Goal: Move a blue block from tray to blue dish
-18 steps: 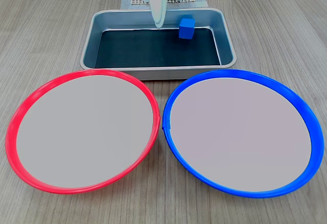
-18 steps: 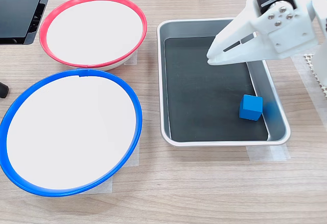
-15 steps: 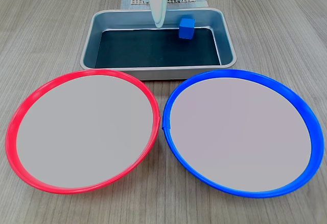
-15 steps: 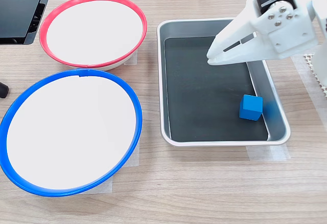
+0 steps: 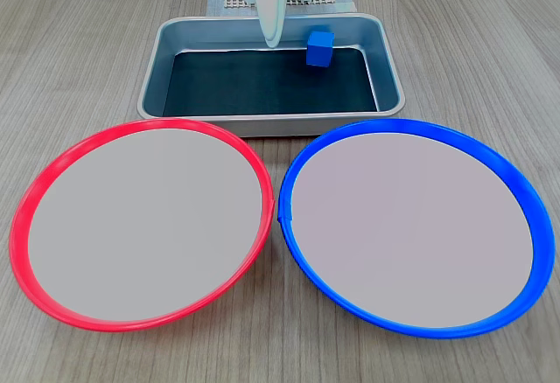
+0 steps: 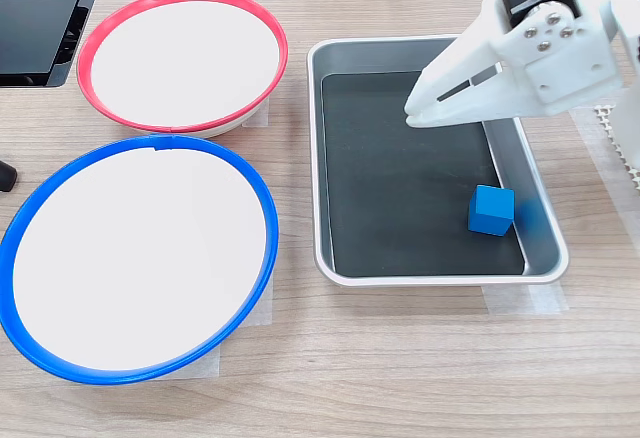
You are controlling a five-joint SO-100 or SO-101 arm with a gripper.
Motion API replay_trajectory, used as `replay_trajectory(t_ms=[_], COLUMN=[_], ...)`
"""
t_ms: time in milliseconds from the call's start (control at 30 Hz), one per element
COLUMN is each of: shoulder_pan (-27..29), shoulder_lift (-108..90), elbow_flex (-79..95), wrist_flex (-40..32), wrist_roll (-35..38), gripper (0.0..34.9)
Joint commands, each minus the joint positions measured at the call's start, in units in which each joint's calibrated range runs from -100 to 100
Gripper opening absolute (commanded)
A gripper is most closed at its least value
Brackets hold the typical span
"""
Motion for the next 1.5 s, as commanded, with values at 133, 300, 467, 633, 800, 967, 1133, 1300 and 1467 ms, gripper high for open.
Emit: replay_trajectory(t_ms=[133, 300, 467, 633, 800, 967, 1133, 1300, 1467], shoulder_pan=[-0.3, -0.3, -3.6, -4.5, -7.1, -10.6, -14.5, -16.3, -16.4], shoulder_lift=[-0.3, -0.3, 0.3, 22.5, 45.2, 54.3, 61.0, 70.2, 76.8], elbow_flex=[0.0, 0.0, 0.0, -18.4, -42.1, -46.3, -45.0, -45.2, -45.6], wrist_flex=[0.1, 0.1, 0.0, 7.7, 24.3, 25.7, 22.7, 20.7, 18.5], wrist_roll=[0.1, 0.1, 2.2, 23.7, 36.8, 40.6, 42.4, 42.4, 42.5], gripper=[0.4, 0.4, 0.3, 0.1, 1.4, 10.7, 19.8, 18.7, 16.9])
